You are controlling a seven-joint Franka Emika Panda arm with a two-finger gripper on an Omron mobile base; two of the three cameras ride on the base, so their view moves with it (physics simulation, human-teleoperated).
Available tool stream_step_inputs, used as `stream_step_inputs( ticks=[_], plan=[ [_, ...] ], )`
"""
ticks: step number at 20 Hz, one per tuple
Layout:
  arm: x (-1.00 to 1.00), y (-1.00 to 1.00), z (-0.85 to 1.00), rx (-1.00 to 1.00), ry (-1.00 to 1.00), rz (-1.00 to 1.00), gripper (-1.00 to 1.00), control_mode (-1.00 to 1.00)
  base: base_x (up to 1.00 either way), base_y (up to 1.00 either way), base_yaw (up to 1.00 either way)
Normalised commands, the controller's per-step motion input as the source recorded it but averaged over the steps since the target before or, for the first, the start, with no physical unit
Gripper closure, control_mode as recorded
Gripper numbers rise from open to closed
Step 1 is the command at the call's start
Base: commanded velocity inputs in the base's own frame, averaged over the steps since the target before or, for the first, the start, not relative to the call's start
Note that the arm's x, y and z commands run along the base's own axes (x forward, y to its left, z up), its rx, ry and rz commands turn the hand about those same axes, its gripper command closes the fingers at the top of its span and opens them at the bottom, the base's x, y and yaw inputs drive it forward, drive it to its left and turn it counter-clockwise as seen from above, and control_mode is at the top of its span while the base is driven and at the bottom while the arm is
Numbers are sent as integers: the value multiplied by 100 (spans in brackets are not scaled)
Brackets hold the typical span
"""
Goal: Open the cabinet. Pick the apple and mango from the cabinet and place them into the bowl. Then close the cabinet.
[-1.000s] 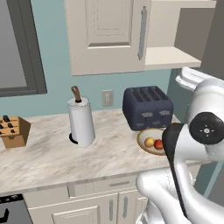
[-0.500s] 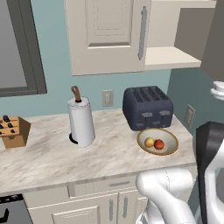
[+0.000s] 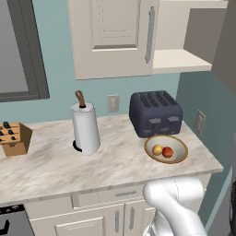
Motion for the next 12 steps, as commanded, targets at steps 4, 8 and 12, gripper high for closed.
stream_step_inputs(
  ticks=[4,8,12],
  plan=[
    [34,-8,-23,0,-28,11,-100,-100,0,0,0],
    [0,0,-3,0,-21,10,-100,-100,0,0,0],
    [0,0,0,0,-11,6,-100,-100,0,0,0]
  ],
)
